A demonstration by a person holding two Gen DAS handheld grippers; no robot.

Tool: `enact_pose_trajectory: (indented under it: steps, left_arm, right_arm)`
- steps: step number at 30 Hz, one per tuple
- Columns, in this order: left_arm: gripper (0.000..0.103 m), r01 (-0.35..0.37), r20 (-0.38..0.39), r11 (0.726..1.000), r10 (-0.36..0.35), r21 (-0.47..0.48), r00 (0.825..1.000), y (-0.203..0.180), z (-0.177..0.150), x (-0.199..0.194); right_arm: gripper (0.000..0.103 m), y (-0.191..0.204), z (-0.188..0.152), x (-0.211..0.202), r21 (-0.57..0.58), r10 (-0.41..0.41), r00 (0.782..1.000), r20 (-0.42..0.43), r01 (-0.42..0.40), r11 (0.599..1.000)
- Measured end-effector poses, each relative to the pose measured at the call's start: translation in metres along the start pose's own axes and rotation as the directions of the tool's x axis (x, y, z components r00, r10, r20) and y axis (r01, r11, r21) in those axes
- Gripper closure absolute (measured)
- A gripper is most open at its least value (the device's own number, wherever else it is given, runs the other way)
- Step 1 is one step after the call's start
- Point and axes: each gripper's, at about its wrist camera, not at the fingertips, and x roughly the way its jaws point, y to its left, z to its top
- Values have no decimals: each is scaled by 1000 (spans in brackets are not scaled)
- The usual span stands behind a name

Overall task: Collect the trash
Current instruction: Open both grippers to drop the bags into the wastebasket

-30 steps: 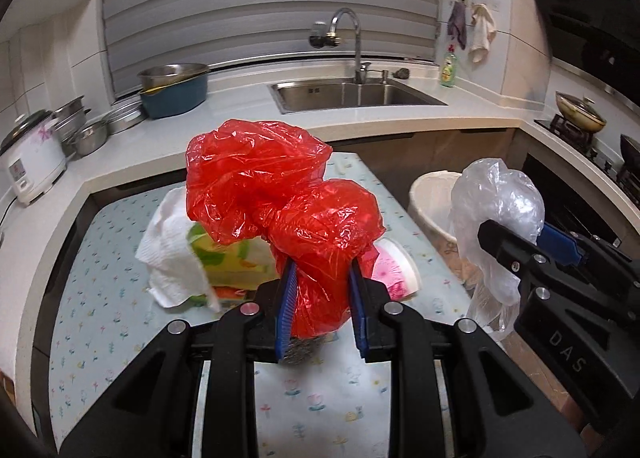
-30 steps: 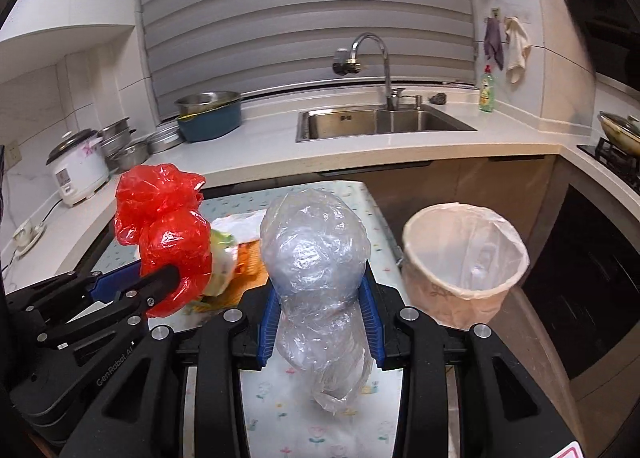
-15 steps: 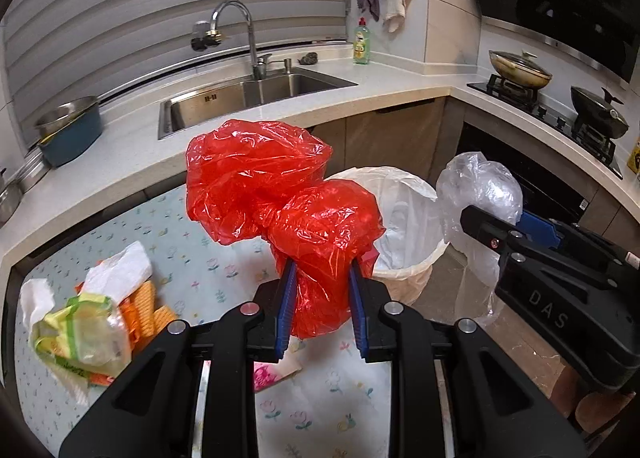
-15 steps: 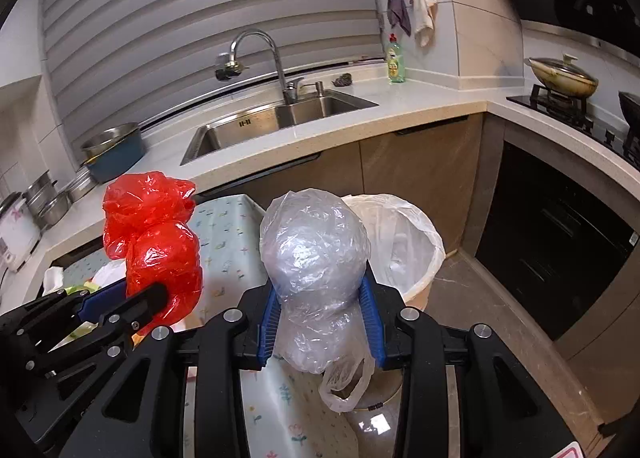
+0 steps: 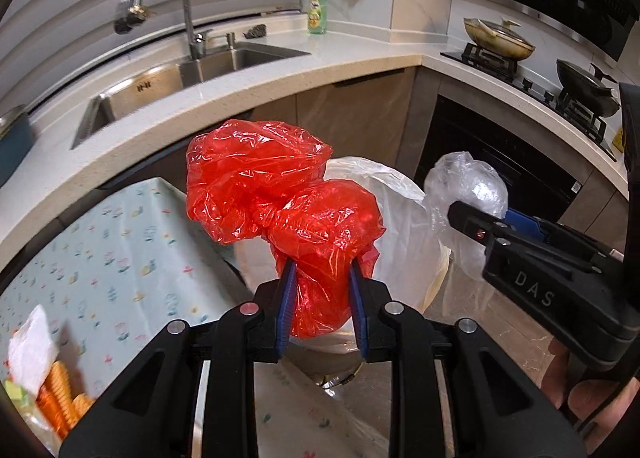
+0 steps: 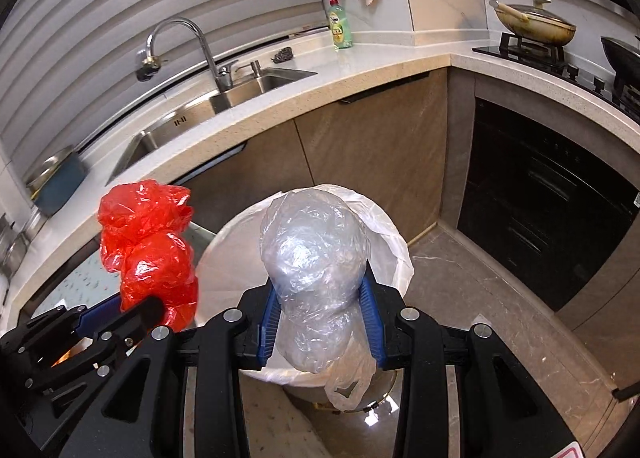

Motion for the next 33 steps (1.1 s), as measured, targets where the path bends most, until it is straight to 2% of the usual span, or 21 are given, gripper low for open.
enact_pose_trajectory:
  steps: [4,8,9,13,19,20,22,28,30,32,33]
  left_arm:
    - [77,44,-40,999,-44,-4,998,0,3,24]
    - [73,27,-53,999,-28,-17,998,2,3,39]
    - [70,27,-56,999,-29,-27,998,5,3,42]
    - [59,16,-48,998,-19,-58,999,15,2,43]
    - [59,5,-41,996,-8,-84,999,26,1,37]
    - [58,-6,-38,996,2,-88,999,28,1,35]
    - [47,-36,-30,995,34,-98,999,31,1,29]
    - [45,-124,-12,985,124,-122,992,44,1,12]
    - [44,-141,-7,981,142,-135,990,50,0,7]
    - [35,-164,-1,974,166,-157,986,57,0,0]
    - [32,-170,5,971,173,-167,985,59,1,-4]
  right_arm:
    - [68,3,-3,22,-18,-11,1000,-25,10,1000]
    - [66,6,-7,38,-29,-22,999,-43,21,999]
    - [65,7,-8,40,-25,-21,999,-46,20,999]
    - [65,10,-10,46,-26,-19,999,-48,18,999]
    - [65,19,-9,52,-42,-15,999,-47,13,999]
    - [65,21,-9,53,-44,-14,999,-46,12,999]
    - [65,23,-9,54,-49,-15,999,-47,12,999]
    - [65,25,-4,64,-41,-22,999,-49,20,999]
    - [60,26,0,69,-43,-28,998,-52,26,999]
    - [41,29,2,74,-53,-39,998,-53,36,998]
    - [38,30,3,74,-57,-43,998,-50,40,998]
